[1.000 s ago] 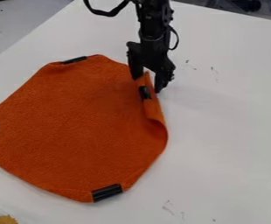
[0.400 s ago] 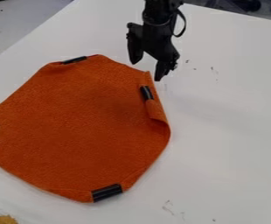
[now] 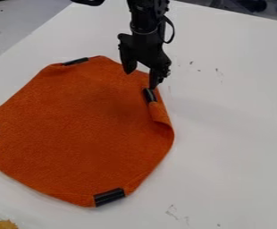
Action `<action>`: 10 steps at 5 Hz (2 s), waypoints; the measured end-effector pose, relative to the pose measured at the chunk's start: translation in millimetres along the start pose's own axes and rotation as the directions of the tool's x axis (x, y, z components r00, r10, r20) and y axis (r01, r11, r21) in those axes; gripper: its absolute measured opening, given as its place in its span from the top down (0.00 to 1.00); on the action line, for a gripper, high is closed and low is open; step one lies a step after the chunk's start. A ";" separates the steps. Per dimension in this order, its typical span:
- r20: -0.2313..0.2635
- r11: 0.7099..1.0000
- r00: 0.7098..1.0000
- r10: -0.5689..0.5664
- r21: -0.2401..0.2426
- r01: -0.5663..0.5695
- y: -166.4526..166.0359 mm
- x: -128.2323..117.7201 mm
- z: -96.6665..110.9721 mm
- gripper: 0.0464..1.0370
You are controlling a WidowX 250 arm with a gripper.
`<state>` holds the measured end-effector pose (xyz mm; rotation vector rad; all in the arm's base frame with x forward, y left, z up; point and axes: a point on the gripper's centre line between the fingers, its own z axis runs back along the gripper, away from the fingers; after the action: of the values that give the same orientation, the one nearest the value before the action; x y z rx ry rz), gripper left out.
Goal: Fold the clothe from top right to bottom left
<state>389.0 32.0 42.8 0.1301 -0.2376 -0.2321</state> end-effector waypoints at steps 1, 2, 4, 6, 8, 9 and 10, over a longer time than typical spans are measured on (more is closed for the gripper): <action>-0.026 0.999 1.000 -0.012 -0.032 0.011 -6.4 -2.8 -13.4 0.04; -0.037 0.999 0.999 -0.033 -0.042 0.031 -13.5 2.8 -16.4 0.04; -0.044 0.997 0.998 -0.041 -0.065 0.038 -19.2 4.9 -24.4 0.04; -0.052 0.996 0.997 -0.055 -0.075 0.052 -20.7 5.1 -30.2 0.35; -0.062 0.994 0.995 -0.085 -0.069 0.080 -19.1 8.5 -28.6 0.85; -0.090 0.992 0.988 -0.125 -0.022 0.124 -18.6 7.5 -16.1 0.97; -0.014 0.992 0.993 -0.115 0.058 0.116 -2.3 7.7 32.7 0.99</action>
<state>387.7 24.7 75.6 0.2038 -0.2272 -0.3395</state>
